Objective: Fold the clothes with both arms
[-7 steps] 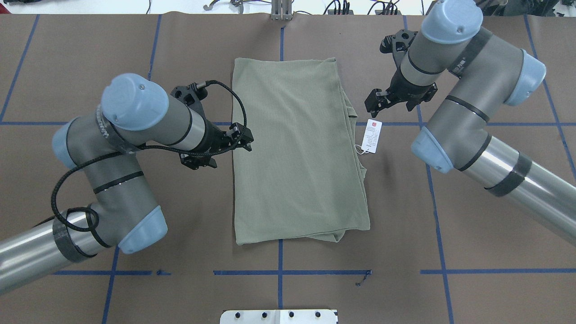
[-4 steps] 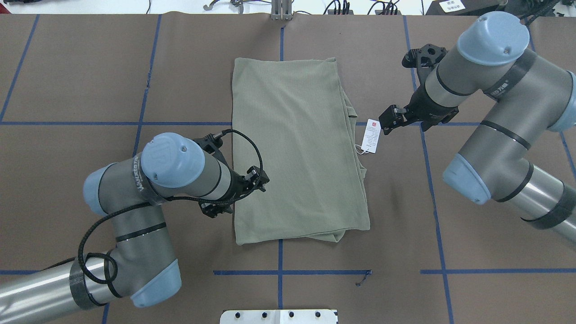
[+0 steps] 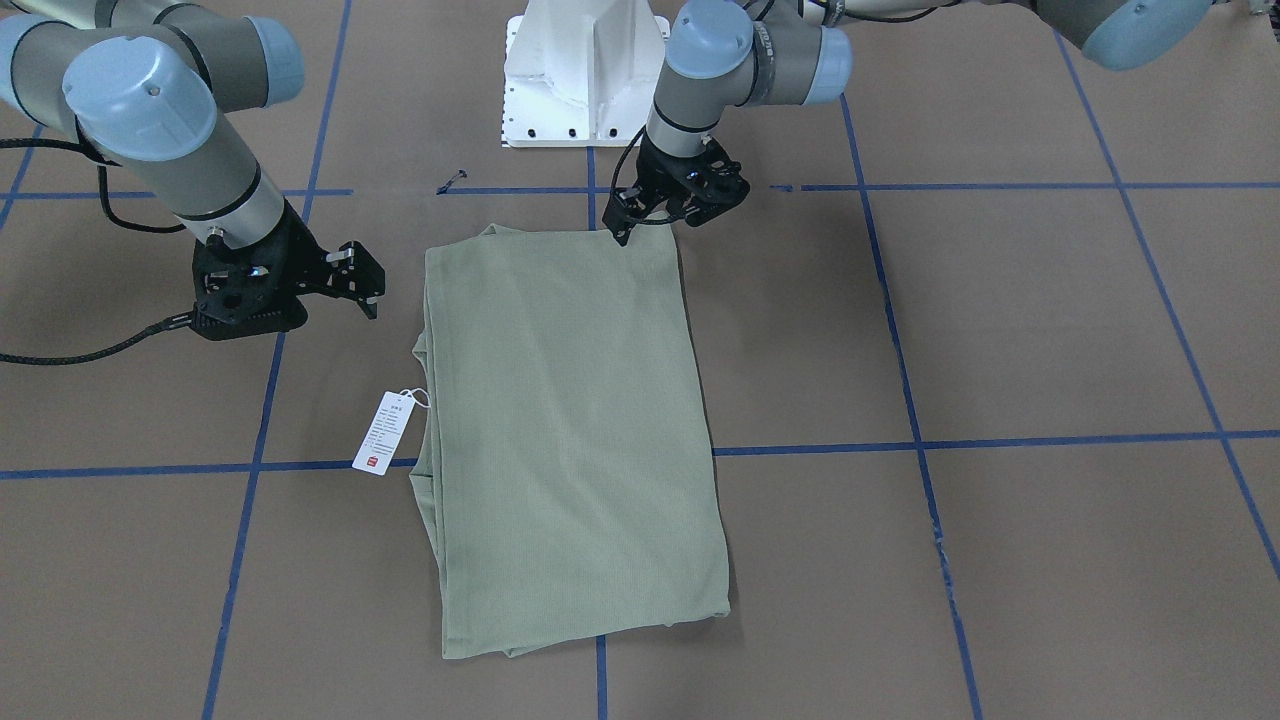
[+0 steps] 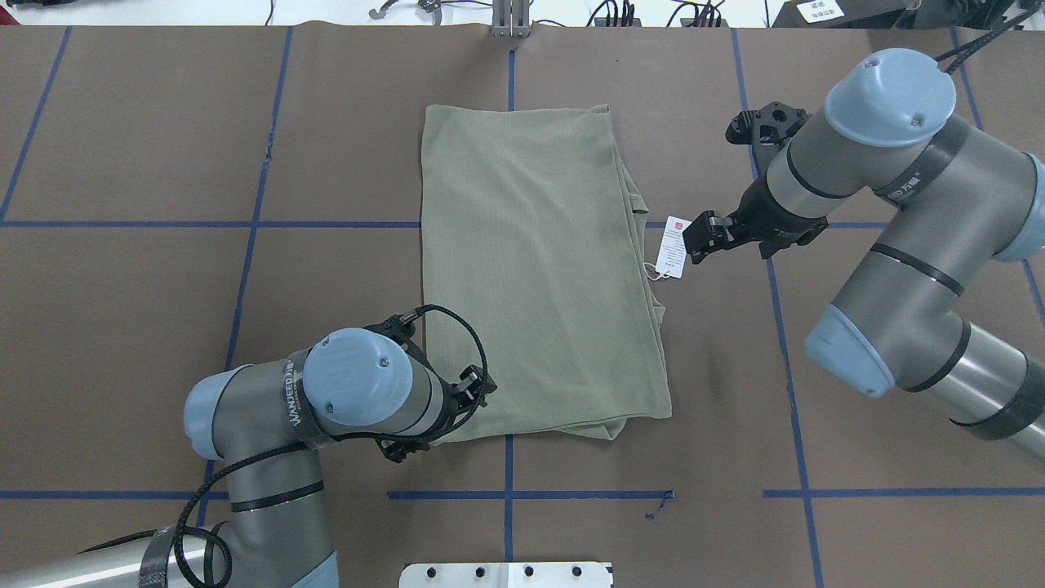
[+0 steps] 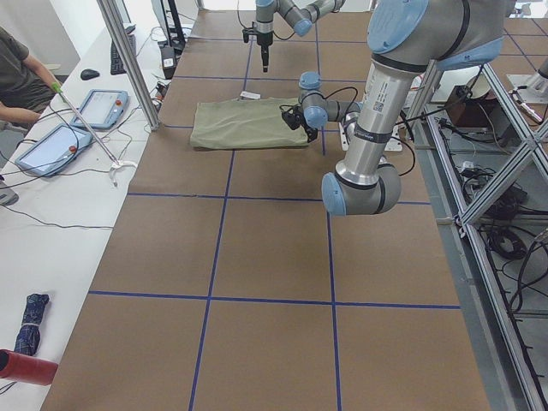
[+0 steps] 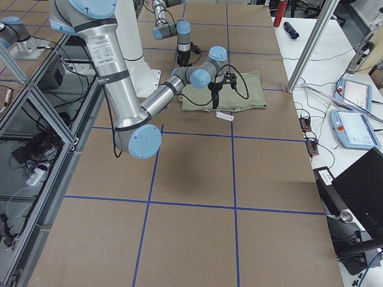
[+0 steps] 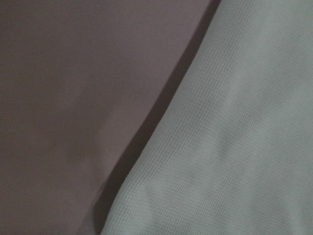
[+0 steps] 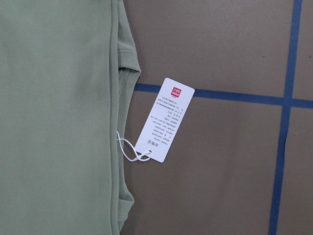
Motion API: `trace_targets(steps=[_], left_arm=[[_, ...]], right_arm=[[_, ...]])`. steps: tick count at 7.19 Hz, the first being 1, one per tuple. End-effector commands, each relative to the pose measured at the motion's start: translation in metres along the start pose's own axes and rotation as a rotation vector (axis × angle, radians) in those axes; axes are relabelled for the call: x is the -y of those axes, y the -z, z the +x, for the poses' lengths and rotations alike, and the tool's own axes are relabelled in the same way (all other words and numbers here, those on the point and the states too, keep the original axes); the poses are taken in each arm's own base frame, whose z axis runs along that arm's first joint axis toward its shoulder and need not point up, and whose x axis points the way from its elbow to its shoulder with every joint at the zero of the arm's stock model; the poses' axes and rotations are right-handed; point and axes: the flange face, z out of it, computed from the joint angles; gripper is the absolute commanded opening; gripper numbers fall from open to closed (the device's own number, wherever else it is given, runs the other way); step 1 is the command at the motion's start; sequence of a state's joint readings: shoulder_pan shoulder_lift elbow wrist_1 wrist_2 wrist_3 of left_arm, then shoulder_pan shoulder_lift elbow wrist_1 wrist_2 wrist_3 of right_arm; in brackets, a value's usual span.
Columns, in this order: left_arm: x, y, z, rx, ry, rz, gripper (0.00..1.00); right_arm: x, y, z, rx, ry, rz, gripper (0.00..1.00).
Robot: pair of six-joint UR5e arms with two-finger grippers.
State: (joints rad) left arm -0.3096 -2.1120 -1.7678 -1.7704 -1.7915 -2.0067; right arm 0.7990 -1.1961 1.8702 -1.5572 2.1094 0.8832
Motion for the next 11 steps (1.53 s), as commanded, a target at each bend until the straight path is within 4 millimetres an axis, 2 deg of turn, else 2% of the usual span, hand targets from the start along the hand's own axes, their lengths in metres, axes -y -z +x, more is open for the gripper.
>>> trace_targets(steps=[1, 3, 5, 6, 8, 11], left_arm=[[-0.001, -0.006, -0.004, 0.026, 0.013, 0.014, 0.93], [0.004, -0.007, -0.002, 0.019, 0.016, 0.043, 0.85], [0.011, -0.006, -0.002, 0.015, 0.022, 0.064, 0.74], [0.013, -0.008, -0.011, 0.024, 0.021, 0.066, 0.7], [0.013, -0.009, -0.014, 0.027, 0.019, 0.068, 0.64], [0.006, -0.005, -0.011, 0.018, 0.014, 0.058, 0.64]], right_arm=[[-0.001, 0.0, -0.001, 0.002, 0.003, -0.001, 1.0], [-0.001, -0.001, -0.002, 0.002, 0.004, -0.002, 1.0], [-0.002, -0.003, -0.001, -0.001, 0.004, -0.001, 1.0], [-0.003, -0.005, -0.002, -0.001, 0.005, -0.004, 1.0], [-0.003, -0.007, -0.001, -0.004, 0.005, -0.006, 1.0], [-0.004, -0.009, 0.003, -0.009, 0.002, -0.012, 1.0]])
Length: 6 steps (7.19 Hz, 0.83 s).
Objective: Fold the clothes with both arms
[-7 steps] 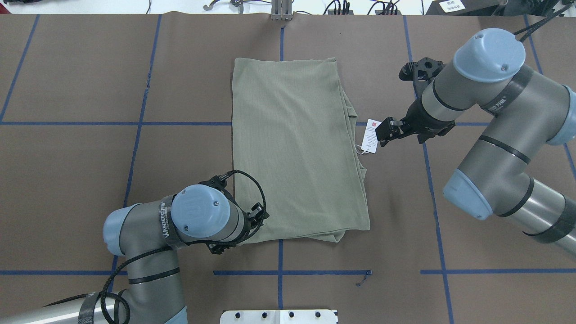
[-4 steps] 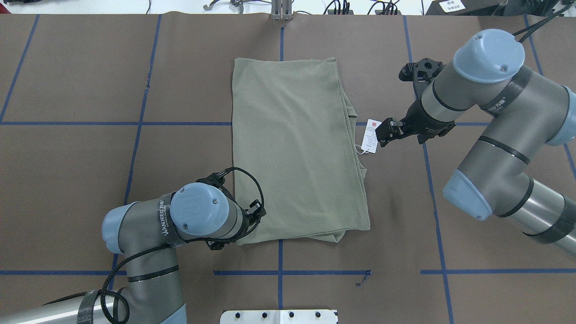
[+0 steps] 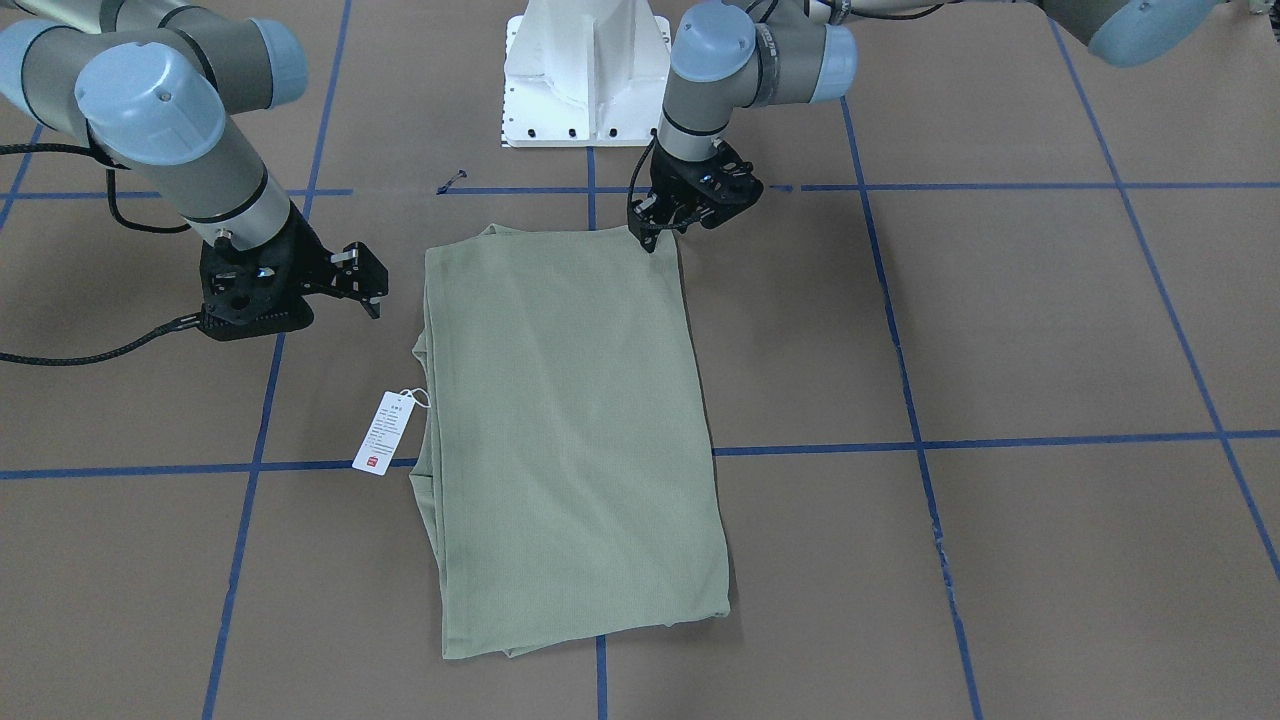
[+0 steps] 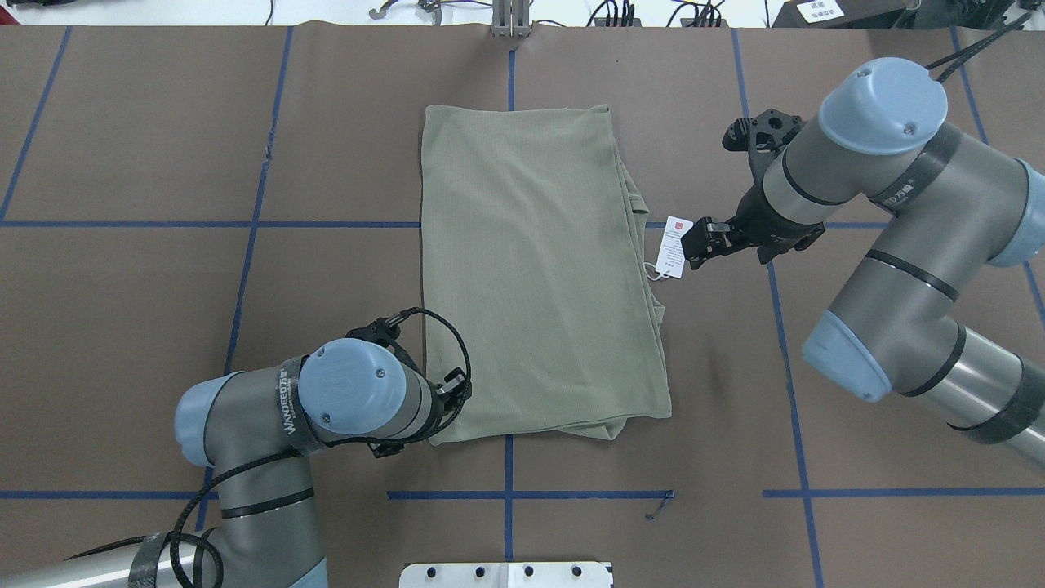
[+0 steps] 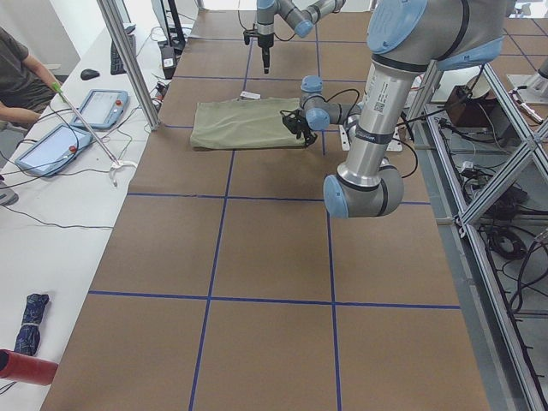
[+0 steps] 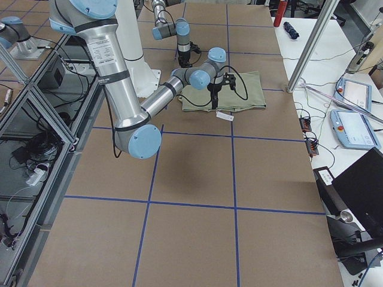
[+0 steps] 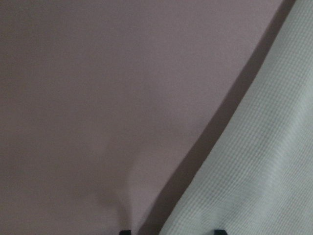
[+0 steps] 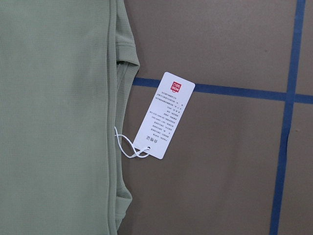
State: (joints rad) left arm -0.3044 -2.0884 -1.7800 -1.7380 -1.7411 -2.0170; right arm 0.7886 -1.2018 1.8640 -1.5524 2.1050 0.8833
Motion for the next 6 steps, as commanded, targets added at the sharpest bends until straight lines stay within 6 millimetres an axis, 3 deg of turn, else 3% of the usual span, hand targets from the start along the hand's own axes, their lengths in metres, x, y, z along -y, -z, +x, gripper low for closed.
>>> trace_targets(steps=[1, 2, 5, 6], left_arm=[[-0.0005, -0.002, -0.0016, 0.003, -0.004, 0.0, 0.64], [-0.0014, -0.0012, -0.0004, 0.003, -0.003, -0.002, 0.52], [-0.0049, 0.0014, 0.0018, -0.005, -0.008, -0.007, 0.01], [-0.0066, 0.0055, 0.0032, -0.012, -0.009, -0.012, 0.0]], right_arm=[[-0.0008, -0.0023, 0.0029, -0.003, -0.002, -0.004, 1.0], [-0.0017, -0.0026, 0.0039, -0.003, -0.002, -0.006, 1.0], [-0.0019, -0.002, 0.0036, -0.002, -0.002, -0.005, 1.0], [-0.002, -0.0013, 0.0033, -0.002, -0.002, -0.003, 1.0]])
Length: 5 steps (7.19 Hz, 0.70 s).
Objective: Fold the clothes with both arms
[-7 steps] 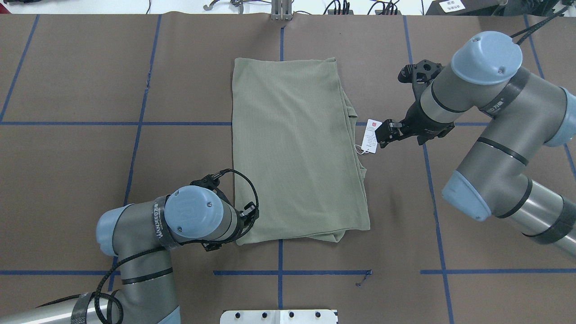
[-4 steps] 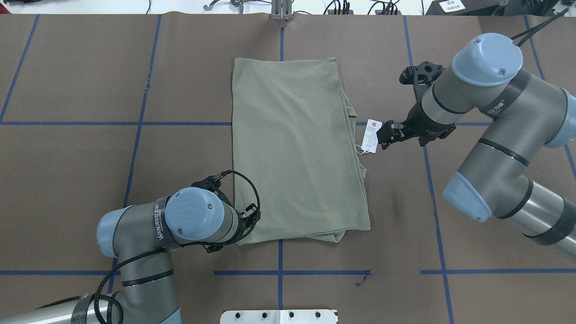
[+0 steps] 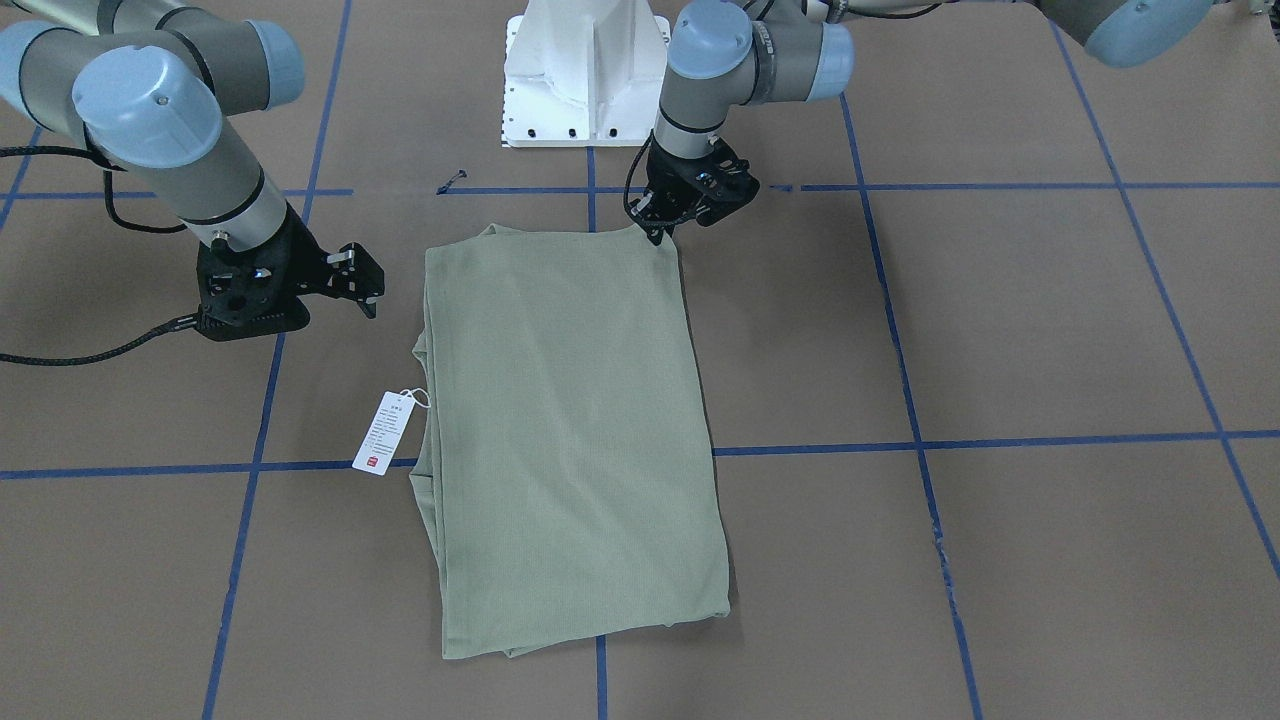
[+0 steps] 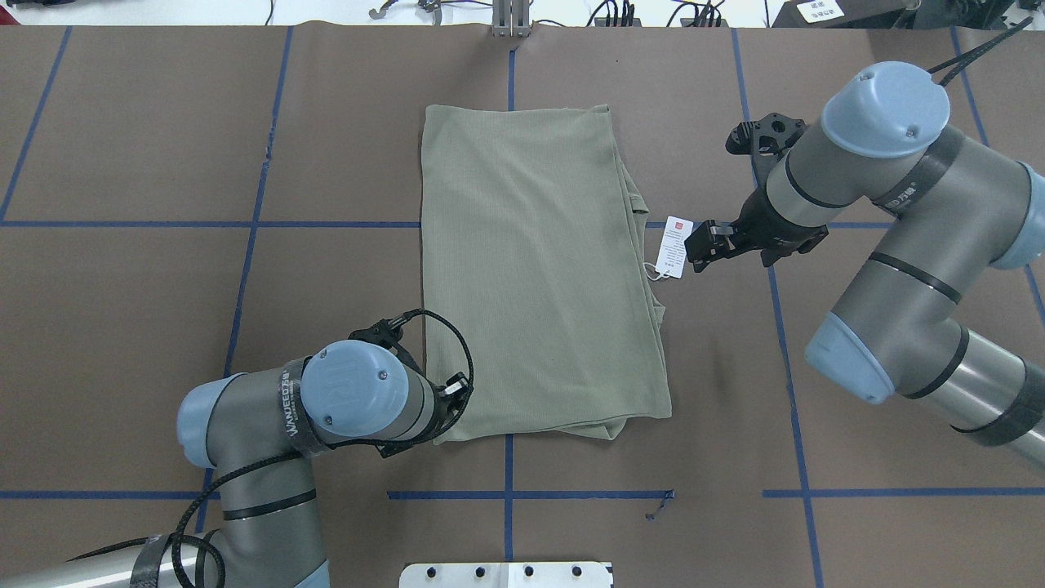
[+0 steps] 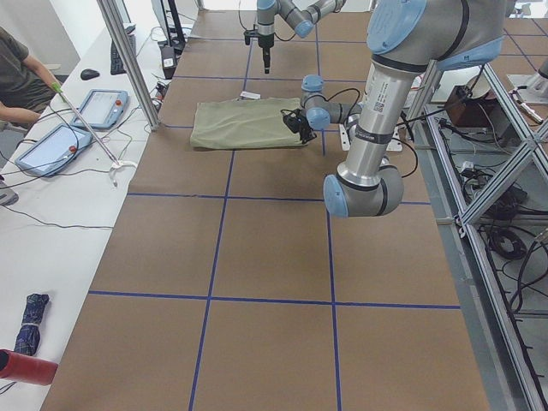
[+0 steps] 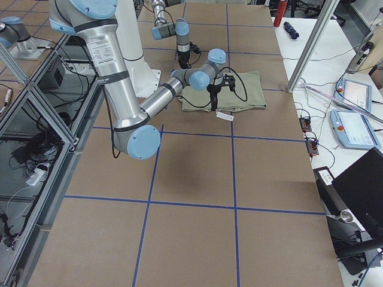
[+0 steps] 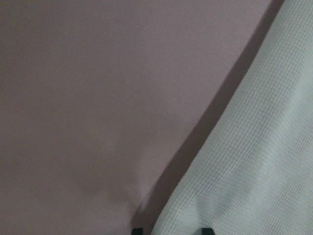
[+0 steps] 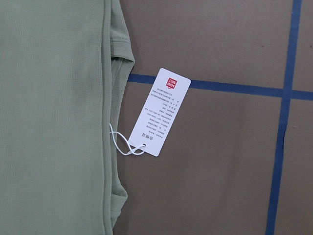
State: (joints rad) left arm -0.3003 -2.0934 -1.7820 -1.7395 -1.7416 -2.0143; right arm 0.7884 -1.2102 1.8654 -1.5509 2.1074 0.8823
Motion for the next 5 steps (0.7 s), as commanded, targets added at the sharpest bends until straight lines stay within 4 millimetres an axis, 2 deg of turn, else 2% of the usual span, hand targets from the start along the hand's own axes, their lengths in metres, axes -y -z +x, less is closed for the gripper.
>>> trace_targets(steps=[1, 2, 3, 5], left_arm=[[-0.004, 0.008, 0.003, -0.012, -0.017, -0.015, 0.0], [-0.006, 0.021, 0.001, -0.032, -0.024, -0.026, 0.0], [-0.008, 0.033, 0.002, -0.051, -0.028, -0.035, 0.0], [-0.009, 0.035, 0.003, -0.055, -0.029, -0.038, 0.0]], right_arm=[[-0.001, 0.001, -0.001, 0.002, -0.014, 0.0, 1.0], [-0.006, 0.0, -0.007, 0.008, -0.046, -0.005, 1.0], [-0.019, -0.005, -0.021, 0.013, -0.095, -0.009, 1.0], [-0.073, -0.014, -0.073, 0.013, -0.239, 0.035, 1.0]])
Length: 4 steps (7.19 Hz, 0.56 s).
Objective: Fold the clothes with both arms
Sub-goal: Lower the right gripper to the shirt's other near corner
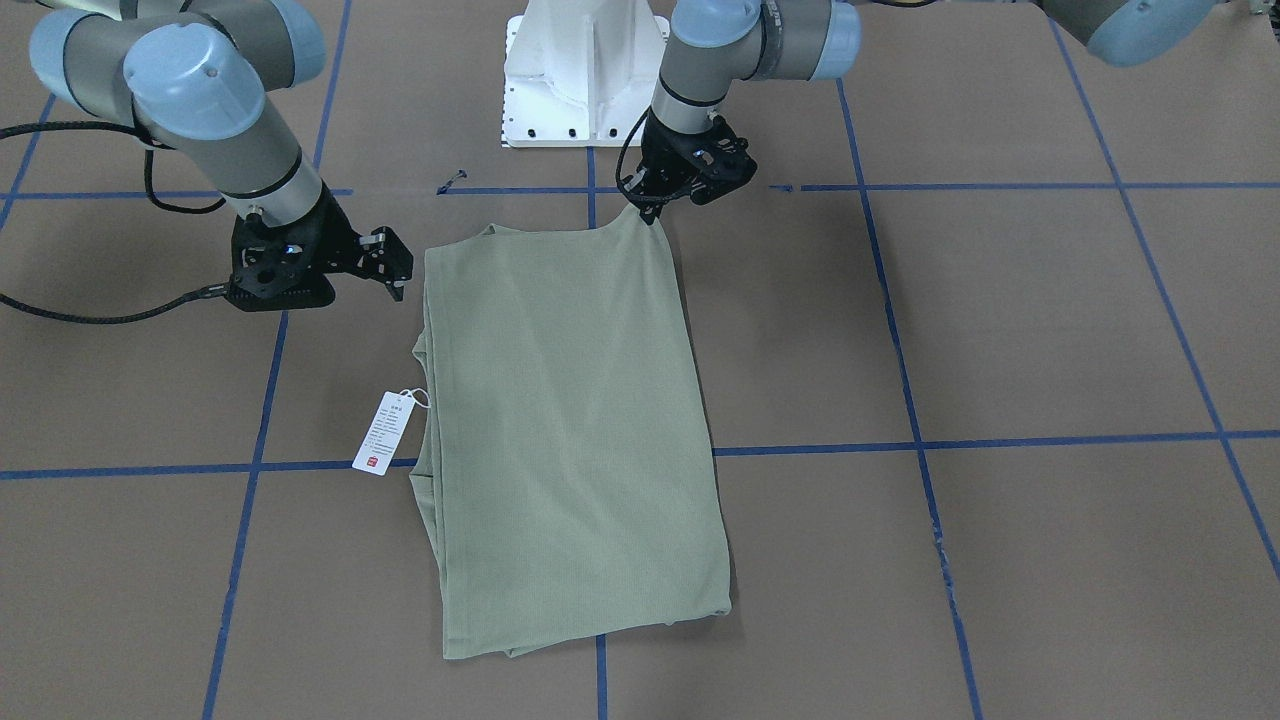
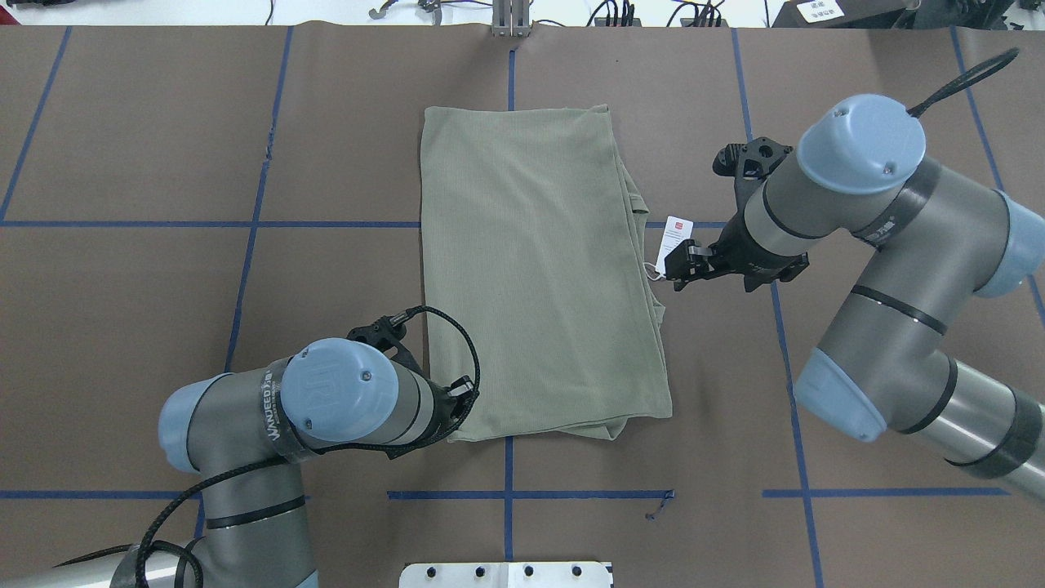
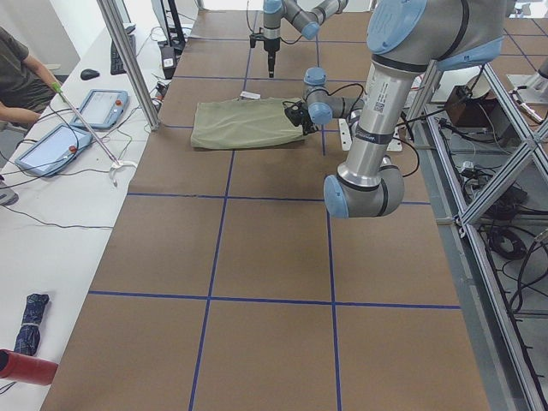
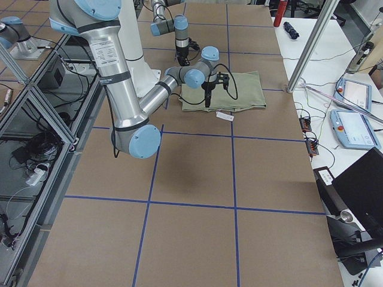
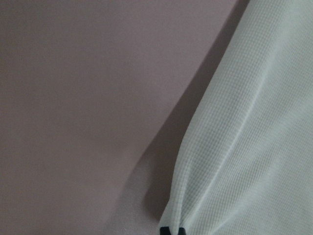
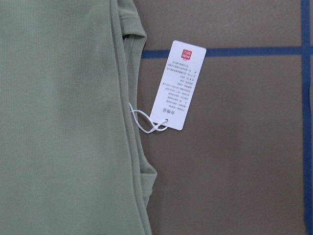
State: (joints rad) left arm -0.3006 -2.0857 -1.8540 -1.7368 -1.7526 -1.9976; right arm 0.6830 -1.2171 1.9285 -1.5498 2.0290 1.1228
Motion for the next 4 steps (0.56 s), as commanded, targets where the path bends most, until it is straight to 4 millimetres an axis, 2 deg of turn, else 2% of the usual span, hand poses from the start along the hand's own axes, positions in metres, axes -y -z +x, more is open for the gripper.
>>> trace_targets(steps=[1, 2, 3, 4], left_arm=[[0.0, 0.002, -0.001, -0.002, -0.001, -0.002, 0.0], [0.001, 0.001, -0.001, -0.001, -0.001, 0.0, 0.0], [0.0, 0.001, 0.0, 0.0, -0.002, -0.002, 0.0], [-0.001, 0.001, 0.0, -0.002, -0.003, -0.005, 0.0]], right_arm=[[-0.065, -0.004, -0.043, 0.027, -0.212, 0.016, 1.0], [-0.105, -0.024, -0.052, 0.004, -0.339, 0.025, 1.0], [-0.133, -0.045, -0.064, -0.011, -0.439, 0.106, 1.0], [-0.142, -0.049, -0.071, -0.007, -0.482, 0.115, 1.0]])
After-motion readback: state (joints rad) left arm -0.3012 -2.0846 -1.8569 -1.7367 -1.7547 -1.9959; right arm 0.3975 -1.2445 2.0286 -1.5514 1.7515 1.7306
